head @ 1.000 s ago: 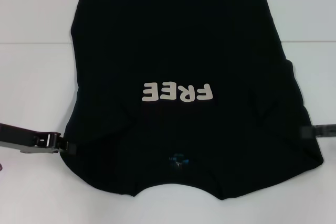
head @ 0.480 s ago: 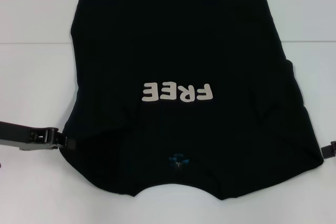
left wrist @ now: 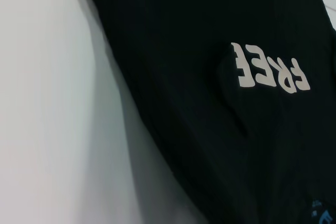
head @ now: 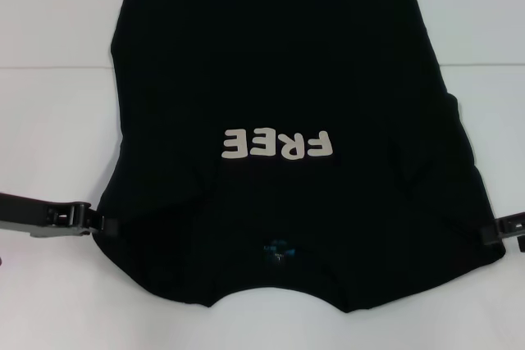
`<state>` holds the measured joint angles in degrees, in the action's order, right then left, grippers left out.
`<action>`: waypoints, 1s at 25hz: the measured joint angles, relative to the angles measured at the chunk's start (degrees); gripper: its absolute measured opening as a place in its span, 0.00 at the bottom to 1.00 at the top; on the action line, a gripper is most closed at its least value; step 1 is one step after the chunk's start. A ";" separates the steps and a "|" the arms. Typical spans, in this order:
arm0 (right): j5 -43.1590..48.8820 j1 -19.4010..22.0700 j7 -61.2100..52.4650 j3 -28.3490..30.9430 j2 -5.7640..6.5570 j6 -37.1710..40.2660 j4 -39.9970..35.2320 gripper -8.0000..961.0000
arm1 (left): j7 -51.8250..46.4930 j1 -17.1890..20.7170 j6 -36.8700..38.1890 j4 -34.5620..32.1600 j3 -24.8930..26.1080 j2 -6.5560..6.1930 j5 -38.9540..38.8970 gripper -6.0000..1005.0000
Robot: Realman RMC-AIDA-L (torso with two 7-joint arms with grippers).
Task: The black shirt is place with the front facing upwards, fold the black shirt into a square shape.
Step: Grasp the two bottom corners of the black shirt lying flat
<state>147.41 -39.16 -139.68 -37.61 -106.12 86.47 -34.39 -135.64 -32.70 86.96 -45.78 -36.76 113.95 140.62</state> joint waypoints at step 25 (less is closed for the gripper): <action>0.87 -1.59 0.23 -0.80 -2.19 -2.43 1.43 0.98 | 0.03 0.07 0.24 -0.01 0.02 -0.05 0.00 0.07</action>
<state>148.27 -40.75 -139.45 -38.42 -108.32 84.03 -32.97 -135.61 -32.64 87.20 -45.79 -36.74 113.90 140.63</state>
